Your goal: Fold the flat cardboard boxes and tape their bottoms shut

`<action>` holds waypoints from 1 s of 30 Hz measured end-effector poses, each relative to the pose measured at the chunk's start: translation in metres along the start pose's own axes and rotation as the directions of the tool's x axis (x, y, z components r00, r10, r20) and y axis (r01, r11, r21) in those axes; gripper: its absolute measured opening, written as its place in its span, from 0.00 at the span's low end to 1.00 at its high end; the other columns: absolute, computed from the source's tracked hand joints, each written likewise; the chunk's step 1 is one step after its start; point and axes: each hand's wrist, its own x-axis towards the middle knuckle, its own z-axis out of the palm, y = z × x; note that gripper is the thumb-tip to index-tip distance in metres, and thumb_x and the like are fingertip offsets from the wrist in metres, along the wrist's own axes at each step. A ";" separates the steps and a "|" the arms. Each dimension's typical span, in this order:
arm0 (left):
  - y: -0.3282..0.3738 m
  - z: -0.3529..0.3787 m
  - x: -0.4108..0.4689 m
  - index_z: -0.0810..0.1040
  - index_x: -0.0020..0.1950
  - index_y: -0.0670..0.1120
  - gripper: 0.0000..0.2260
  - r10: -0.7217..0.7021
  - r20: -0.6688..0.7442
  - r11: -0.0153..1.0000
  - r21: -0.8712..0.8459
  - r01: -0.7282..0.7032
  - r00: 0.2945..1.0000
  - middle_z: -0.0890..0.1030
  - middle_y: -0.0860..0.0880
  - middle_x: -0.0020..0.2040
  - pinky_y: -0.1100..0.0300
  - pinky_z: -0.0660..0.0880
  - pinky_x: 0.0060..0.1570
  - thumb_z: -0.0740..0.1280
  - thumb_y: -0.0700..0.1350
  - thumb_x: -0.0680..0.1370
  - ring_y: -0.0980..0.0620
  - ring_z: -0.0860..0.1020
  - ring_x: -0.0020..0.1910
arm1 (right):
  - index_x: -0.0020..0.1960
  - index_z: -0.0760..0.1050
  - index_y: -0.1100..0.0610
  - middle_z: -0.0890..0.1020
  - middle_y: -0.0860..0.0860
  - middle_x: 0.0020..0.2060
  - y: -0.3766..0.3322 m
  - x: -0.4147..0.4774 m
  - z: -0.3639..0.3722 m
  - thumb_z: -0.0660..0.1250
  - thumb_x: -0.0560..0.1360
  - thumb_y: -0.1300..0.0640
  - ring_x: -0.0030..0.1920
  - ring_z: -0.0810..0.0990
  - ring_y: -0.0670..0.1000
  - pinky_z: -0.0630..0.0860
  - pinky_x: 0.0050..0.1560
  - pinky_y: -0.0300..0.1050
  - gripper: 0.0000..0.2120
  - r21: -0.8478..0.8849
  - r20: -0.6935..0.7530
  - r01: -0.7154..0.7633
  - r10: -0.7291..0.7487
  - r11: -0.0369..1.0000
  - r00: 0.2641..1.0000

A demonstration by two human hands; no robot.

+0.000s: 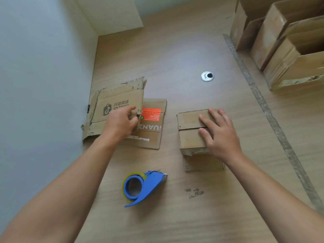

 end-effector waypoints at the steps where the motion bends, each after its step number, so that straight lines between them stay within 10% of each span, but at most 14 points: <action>1: 0.000 0.002 -0.003 0.76 0.70 0.47 0.20 -0.013 0.033 1.000 0.000 0.013 0.999 0.81 0.44 0.62 0.56 0.70 0.66 0.69 0.46 0.77 0.47 0.78 0.62 | 0.72 0.72 0.45 0.63 0.48 0.77 -0.002 0.000 -0.002 0.52 0.75 0.36 0.78 0.54 0.52 0.63 0.72 0.59 0.30 0.009 0.021 -0.010 0.010 1.000 1.000; 8: -0.009 0.036 -0.072 0.74 0.71 0.50 0.22 -0.058 0.231 0.994 -0.081 0.079 0.971 0.80 0.48 0.65 0.56 0.69 0.65 0.69 0.50 0.77 0.50 0.76 0.65 | 0.77 0.61 0.38 0.49 0.42 0.80 -0.011 0.000 -0.015 0.56 0.78 0.36 0.79 0.39 0.44 0.53 0.78 0.53 0.28 -0.037 0.368 0.124 -0.102 0.992 0.924; 30: -0.037 0.117 -0.201 0.36 0.77 0.66 0.34 -0.165 0.245 0.981 0.140 0.133 0.955 0.68 0.48 0.55 0.52 0.77 0.47 0.57 0.62 0.81 0.47 0.75 0.51 | 0.71 0.65 0.35 0.57 0.47 0.76 -0.029 -0.029 -0.025 0.59 0.78 0.35 0.79 0.46 0.52 0.58 0.72 0.57 0.23 -0.283 0.283 0.113 -0.030 0.952 0.959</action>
